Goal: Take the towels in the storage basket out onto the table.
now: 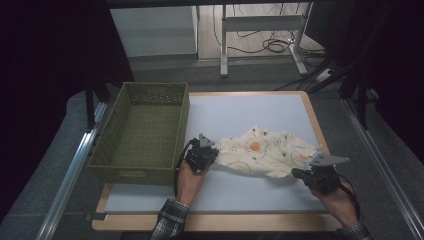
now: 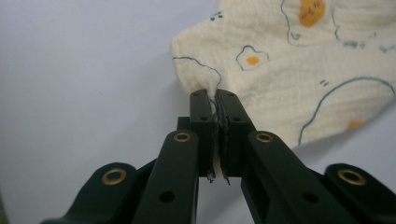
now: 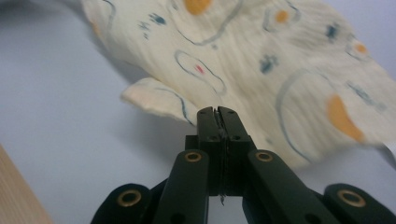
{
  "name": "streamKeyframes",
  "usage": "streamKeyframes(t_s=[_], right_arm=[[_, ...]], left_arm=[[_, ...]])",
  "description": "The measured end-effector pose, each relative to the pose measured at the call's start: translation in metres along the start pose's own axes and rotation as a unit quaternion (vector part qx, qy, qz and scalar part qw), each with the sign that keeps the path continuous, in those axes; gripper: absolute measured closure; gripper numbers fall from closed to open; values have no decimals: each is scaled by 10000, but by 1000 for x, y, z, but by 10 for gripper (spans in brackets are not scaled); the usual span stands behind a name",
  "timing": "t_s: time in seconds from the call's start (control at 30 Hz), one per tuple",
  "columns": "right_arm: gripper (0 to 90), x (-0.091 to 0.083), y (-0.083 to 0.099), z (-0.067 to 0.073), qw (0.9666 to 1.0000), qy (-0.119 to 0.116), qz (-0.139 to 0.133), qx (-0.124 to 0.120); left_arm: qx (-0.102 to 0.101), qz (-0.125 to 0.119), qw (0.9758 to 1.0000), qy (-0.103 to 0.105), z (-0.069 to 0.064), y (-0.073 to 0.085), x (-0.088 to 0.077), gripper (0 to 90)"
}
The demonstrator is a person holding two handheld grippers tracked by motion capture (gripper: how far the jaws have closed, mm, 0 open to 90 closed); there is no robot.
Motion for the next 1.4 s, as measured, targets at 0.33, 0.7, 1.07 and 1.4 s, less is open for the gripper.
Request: streamKeyframes(t_s=[0.33,0.7,1.07,1.4], right_arm=[[818,-29,30,-12,9998,-62,35,198],[729,-11,13,-30,9984,83,-157,530],[728,2,11,-34,9979,135,-192,597],[714,-2,5,-38,9976,192,-277,605]], left_arm=[[-107,119,9993,326,-10,9,7,630],[197,167,9993,263,-11,-29,54,548],[334,162,9989,297,-9,-70,105,565],[677,276,9970,-240,-11,-75,118,891]])
Point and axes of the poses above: each handheld gripper's, and its own axes: x roughly forward along the jaws, y roughly out of its underside, z roughly to its left, the point moved 7 cm from there along x, roughly forward along the jaws, and after that the axes turned 3 degrees about -y, right-handed, at the moved point
